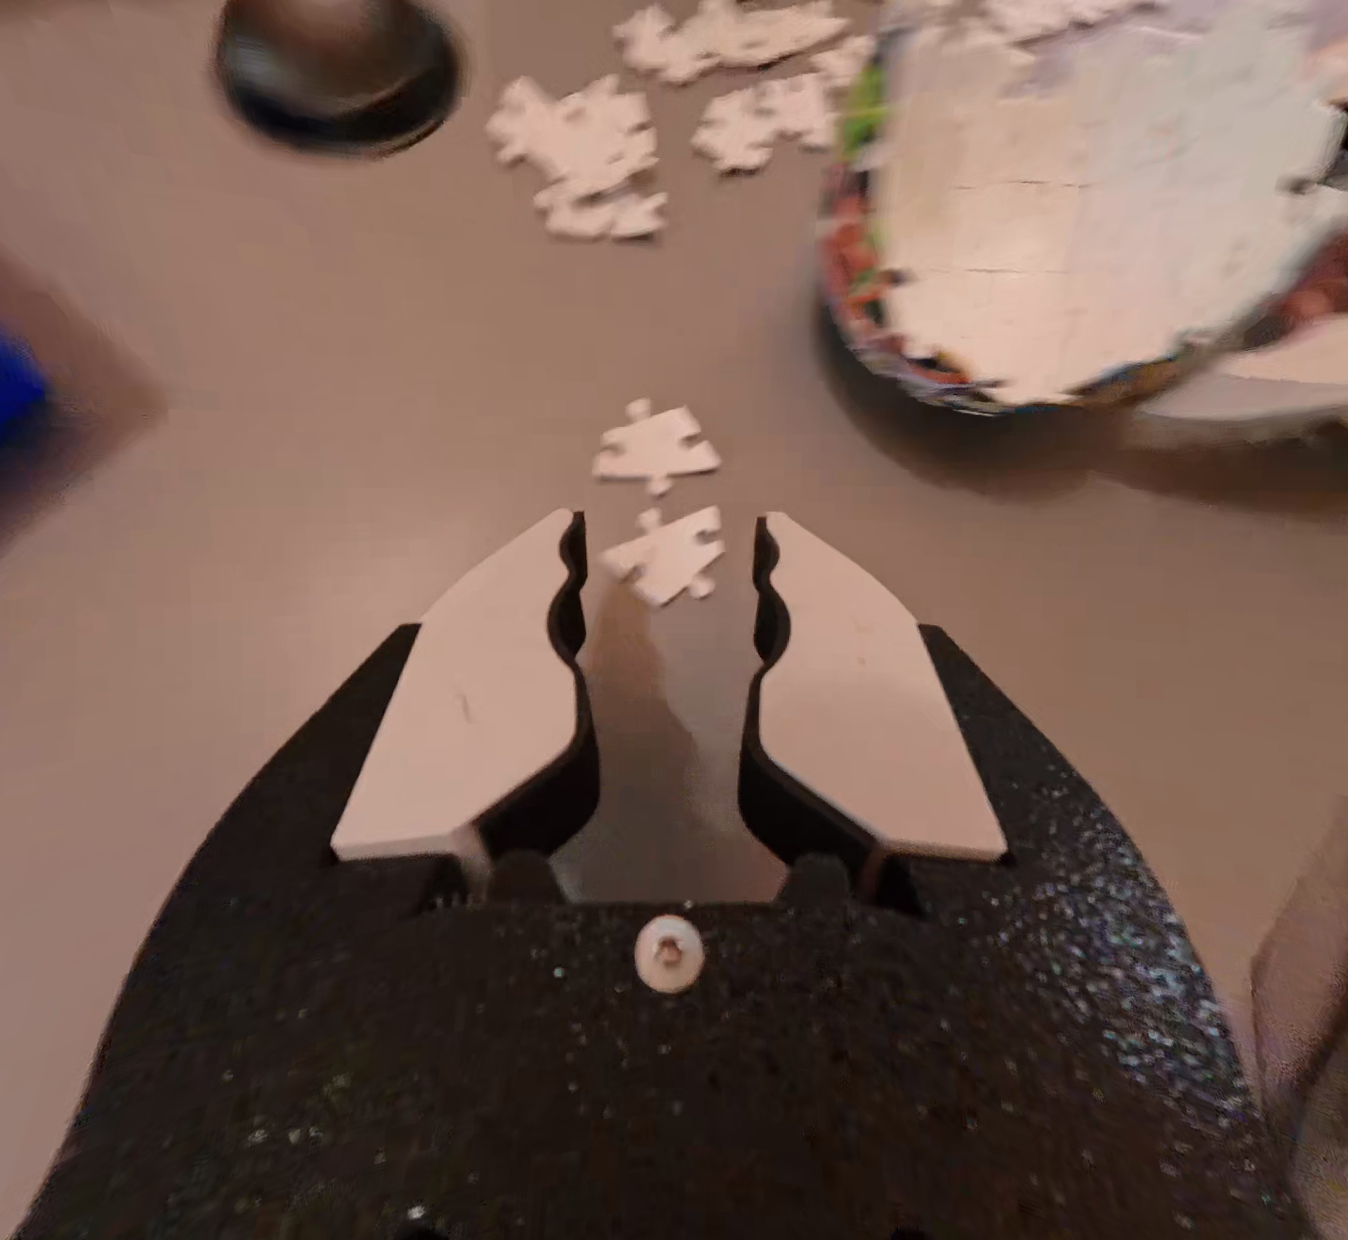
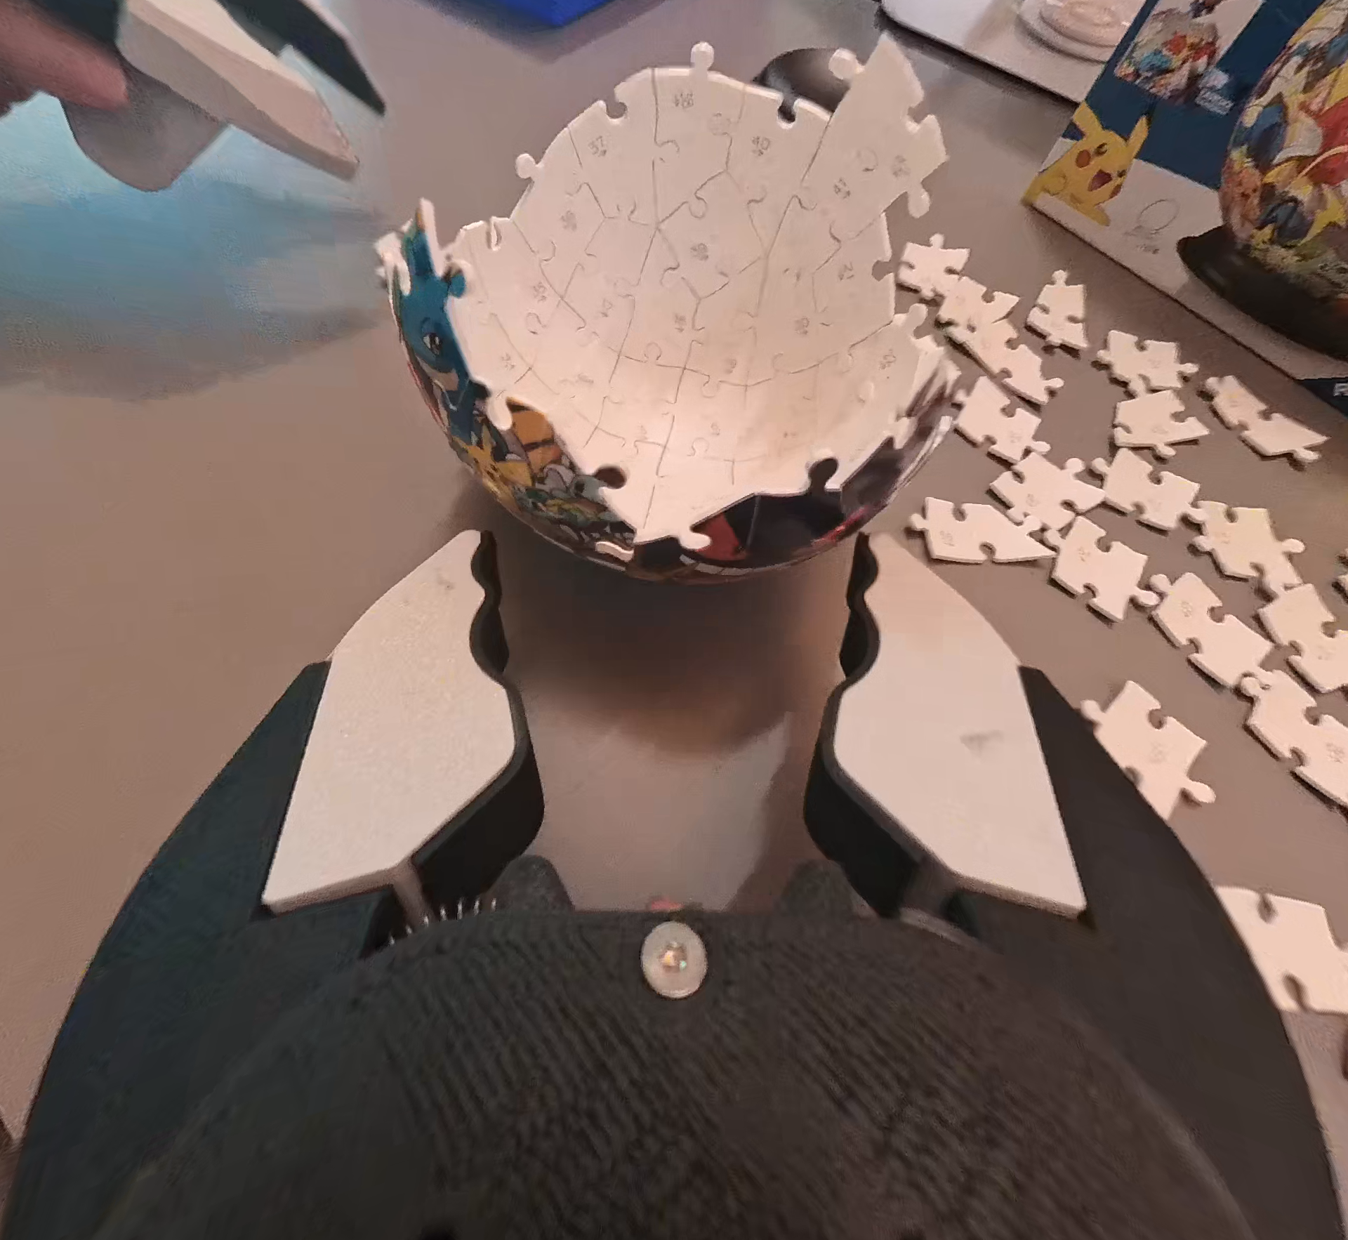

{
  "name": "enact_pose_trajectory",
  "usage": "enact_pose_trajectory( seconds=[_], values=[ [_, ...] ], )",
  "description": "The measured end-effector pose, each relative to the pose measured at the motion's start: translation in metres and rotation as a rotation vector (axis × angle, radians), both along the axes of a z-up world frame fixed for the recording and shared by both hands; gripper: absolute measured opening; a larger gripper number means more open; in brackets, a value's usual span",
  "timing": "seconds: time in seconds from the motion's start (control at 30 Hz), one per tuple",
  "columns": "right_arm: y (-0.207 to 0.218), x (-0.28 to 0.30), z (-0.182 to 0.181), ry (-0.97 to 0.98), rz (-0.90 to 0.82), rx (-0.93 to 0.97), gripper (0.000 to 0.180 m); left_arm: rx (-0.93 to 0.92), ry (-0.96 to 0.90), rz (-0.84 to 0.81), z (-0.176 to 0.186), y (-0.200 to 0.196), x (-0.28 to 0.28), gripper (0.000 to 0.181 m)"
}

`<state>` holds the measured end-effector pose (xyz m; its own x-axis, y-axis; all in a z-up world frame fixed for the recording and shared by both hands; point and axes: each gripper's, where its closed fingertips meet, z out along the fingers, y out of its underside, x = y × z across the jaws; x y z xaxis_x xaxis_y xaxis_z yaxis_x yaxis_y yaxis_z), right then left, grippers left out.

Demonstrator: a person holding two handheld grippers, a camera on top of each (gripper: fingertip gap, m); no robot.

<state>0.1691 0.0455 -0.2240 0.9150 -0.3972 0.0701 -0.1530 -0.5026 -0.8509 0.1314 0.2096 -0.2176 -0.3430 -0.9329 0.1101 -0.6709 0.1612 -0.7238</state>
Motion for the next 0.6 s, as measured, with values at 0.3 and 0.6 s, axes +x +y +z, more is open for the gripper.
enact_pose_trajectory(
  seconds=[0.3, 0.6],
  values=[
    [-0.004, 0.016, 0.0, 0.049, 0.103, -0.031, 0.081, 0.161, 0.01, -0.43, -0.028, -0.088, 0.01, 0.056],
    [-0.014, 0.035, 0.004, 0.025, 0.22, -0.026, 0.075, 0.167, -0.113, -0.506, -0.017, -0.132, -0.002, 0.05]
  ],
)
